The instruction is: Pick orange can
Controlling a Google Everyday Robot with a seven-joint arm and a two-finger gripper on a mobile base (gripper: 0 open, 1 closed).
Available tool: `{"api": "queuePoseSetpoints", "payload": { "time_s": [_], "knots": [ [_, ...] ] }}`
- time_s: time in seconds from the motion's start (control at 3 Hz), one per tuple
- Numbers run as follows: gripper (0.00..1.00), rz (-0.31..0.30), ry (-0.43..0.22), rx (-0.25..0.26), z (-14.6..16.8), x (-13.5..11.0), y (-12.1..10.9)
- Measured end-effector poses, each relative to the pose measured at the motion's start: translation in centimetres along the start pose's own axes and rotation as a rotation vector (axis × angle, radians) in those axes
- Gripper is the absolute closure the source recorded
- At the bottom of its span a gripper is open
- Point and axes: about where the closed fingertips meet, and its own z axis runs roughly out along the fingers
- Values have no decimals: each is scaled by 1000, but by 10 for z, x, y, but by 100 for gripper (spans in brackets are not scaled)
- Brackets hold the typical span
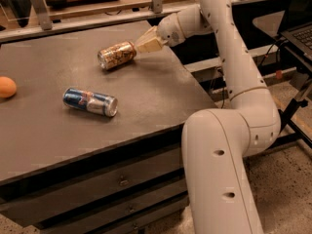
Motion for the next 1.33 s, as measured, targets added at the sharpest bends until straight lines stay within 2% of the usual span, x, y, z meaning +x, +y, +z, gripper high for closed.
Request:
{"api": "queuePoseSetpoints", "payload": {
  "time_s": [0.33, 0.67, 1.0, 1.33],
  "knots": [
    [95, 27, 26, 59, -44, -4, 6],
    [94, 52, 33, 81, -68, -5, 17],
    [69, 64, 55, 77, -74, -2, 28],
    [47, 41, 62, 36, -59, -5, 34]
  ]
}}
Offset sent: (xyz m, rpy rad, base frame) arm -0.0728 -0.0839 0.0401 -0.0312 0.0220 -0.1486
